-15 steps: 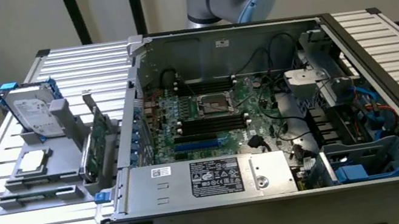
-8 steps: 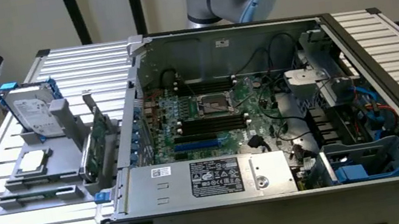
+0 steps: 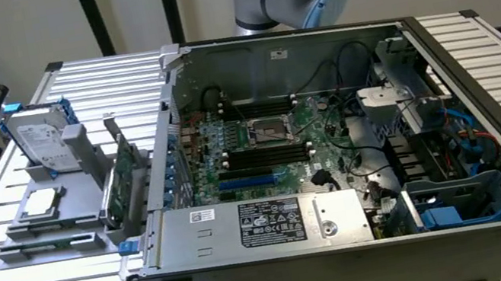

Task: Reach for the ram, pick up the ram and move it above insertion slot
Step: 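Reach for the ram, then pick up the ram and move it above insertion slot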

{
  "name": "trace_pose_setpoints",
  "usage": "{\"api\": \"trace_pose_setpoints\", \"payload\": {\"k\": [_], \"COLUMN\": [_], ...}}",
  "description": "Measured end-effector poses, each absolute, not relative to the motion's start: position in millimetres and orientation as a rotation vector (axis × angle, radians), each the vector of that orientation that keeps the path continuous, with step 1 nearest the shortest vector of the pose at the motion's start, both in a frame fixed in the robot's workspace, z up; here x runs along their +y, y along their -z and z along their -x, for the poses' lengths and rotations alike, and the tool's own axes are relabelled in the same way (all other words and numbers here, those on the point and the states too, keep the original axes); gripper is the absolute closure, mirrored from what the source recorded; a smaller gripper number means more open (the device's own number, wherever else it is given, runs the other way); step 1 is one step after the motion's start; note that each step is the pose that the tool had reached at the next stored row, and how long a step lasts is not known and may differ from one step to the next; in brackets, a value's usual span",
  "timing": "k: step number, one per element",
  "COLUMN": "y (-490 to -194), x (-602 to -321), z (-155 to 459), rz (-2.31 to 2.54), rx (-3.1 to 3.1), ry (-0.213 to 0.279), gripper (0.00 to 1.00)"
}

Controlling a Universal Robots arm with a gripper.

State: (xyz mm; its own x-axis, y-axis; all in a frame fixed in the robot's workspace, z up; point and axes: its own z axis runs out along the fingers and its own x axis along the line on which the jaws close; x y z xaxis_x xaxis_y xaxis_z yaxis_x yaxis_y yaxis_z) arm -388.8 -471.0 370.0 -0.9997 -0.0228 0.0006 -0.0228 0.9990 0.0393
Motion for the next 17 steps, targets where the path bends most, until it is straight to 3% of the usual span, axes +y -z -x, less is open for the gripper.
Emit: {"api": "trace_pose_setpoints", "payload": {"k": [17], "y": [-368.7], "x": [-471.0], "z": [388.9], "rz": [-0.391], "rx": [-3.111], "ry": [0.061], "gripper": [0.89]}}
